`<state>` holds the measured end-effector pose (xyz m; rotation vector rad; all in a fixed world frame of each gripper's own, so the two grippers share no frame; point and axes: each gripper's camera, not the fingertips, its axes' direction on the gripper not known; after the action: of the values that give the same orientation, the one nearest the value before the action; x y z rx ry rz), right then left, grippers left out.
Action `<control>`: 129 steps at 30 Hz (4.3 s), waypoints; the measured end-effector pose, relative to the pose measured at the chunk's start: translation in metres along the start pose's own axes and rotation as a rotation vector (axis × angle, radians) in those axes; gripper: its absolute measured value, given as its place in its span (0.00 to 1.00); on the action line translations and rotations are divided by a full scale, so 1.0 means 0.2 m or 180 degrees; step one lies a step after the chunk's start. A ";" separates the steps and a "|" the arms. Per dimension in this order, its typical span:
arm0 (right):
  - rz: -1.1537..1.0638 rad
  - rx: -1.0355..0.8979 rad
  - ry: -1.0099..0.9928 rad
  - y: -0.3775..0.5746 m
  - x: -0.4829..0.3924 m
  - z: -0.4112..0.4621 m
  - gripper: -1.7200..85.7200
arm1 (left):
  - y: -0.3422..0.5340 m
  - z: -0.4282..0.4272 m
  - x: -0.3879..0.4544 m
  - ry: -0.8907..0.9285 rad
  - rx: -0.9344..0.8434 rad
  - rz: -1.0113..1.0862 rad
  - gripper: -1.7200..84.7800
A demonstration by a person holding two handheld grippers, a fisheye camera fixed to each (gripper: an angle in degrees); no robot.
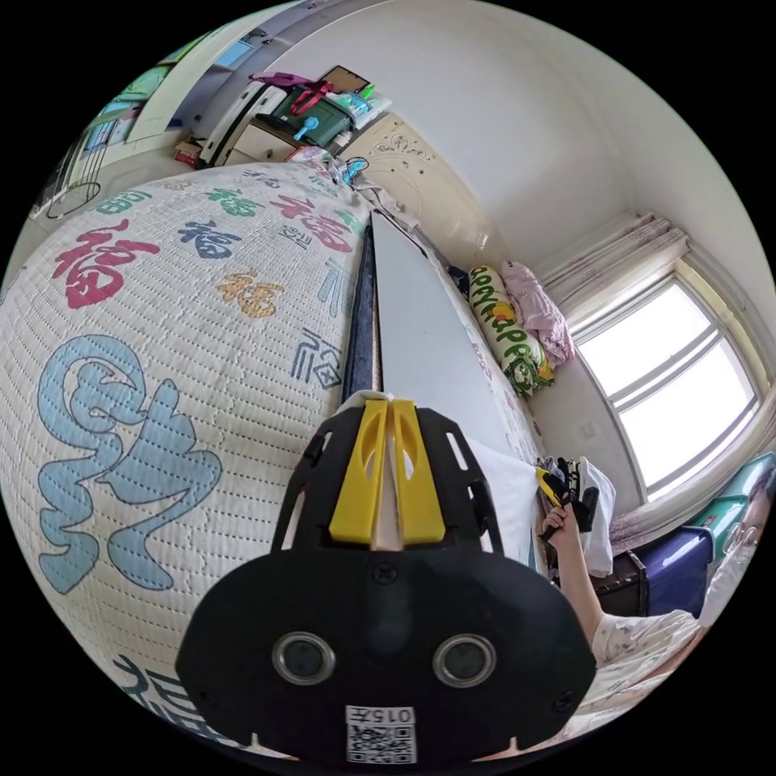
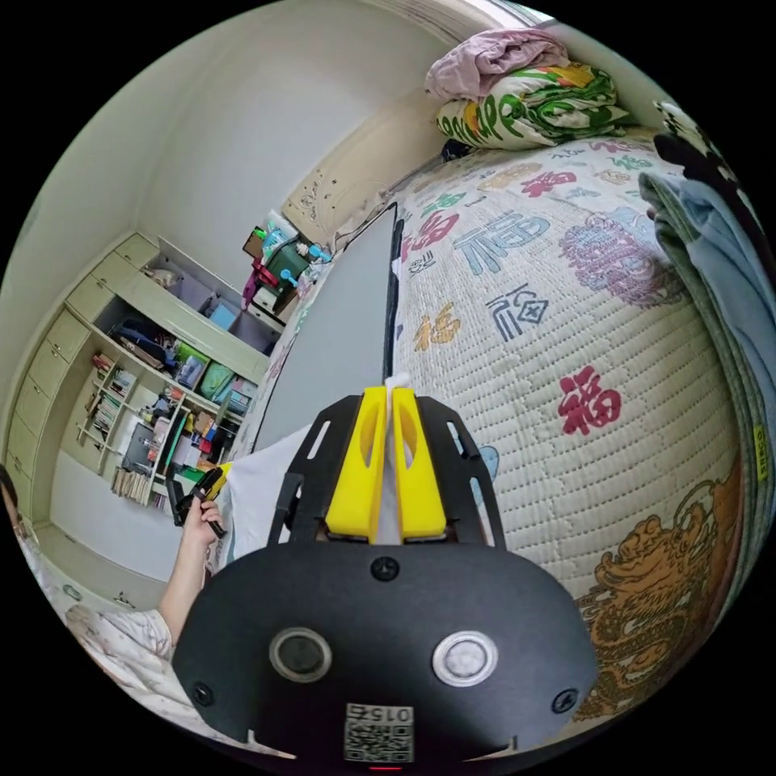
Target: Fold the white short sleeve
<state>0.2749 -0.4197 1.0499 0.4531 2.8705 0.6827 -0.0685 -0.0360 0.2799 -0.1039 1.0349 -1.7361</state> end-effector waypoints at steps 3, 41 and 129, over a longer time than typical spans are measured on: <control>0.0195 -0.0064 -0.0049 0.16 0.22 0.13 0.03 | -0.01 0.02 -0.01 -0.0096 -0.0067 0.0004 0.01; -0.3245 -0.1594 0.0000 4.60 -0.60 1.30 0.04 | -0.07 -0.36 0.17 -0.0272 -0.0093 -0.0008 0.01; -0.1087 -0.1515 0.0048 1.89 -1.21 -0.91 0.04 | 0.67 3.15 3.84 -0.1026 -0.1546 0.2752 0.02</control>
<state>0.5597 -0.2525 1.4047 -0.1055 2.5702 1.2446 0.0251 -1.0341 0.2747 -0.1997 1.0256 -0.6491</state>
